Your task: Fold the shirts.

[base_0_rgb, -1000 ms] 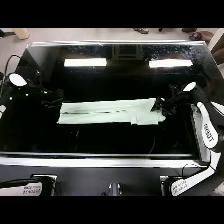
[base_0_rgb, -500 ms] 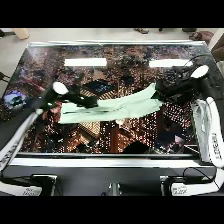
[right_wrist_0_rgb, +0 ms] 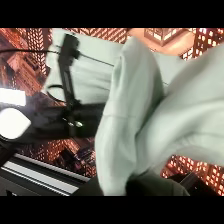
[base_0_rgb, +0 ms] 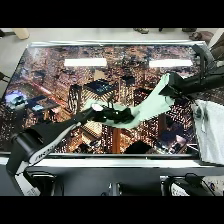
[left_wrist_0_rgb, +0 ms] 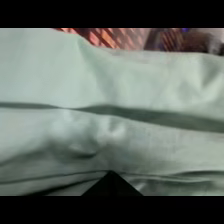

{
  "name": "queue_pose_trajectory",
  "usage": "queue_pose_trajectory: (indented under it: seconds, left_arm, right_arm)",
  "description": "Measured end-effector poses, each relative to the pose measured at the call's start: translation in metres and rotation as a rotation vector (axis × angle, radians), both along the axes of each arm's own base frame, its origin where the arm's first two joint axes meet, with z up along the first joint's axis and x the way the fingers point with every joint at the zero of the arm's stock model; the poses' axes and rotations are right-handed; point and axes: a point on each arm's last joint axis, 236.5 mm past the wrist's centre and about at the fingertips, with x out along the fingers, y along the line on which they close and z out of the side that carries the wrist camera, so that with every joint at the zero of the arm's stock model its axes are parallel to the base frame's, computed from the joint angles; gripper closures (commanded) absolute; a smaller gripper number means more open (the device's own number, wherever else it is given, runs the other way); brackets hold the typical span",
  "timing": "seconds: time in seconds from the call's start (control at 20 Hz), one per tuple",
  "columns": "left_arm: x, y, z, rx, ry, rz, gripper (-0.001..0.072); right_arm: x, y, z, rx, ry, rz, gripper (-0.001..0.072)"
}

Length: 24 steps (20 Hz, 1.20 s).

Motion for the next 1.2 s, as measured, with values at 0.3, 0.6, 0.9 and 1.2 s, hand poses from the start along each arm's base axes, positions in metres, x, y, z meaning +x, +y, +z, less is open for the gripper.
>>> queue_pose_trajectory:
  seconds: [0.3,0.6,0.9,1.2]
  left_arm:
    - [0.068,0.063,0.062,0.040,-0.208,0.075,0.0683]
    - [0.137,0.257,0.223,0.190,-0.555,0.347,0.0682]
    - [0.086,0.355,0.327,0.343,-0.780,0.438,0.0682]
    - [0.056,0.390,0.317,0.535,-0.783,0.391,0.0682]
  right_arm:
    - [0.020,0.049,-0.013,0.064,-0.005,0.053,0.0684]
    - [0.048,0.199,-0.111,0.202,0.111,0.182,0.0028]
    - [0.069,0.256,-0.168,0.387,0.217,0.104,0.0044]
    - [0.062,0.092,-0.195,0.068,0.346,0.060,0.0082]
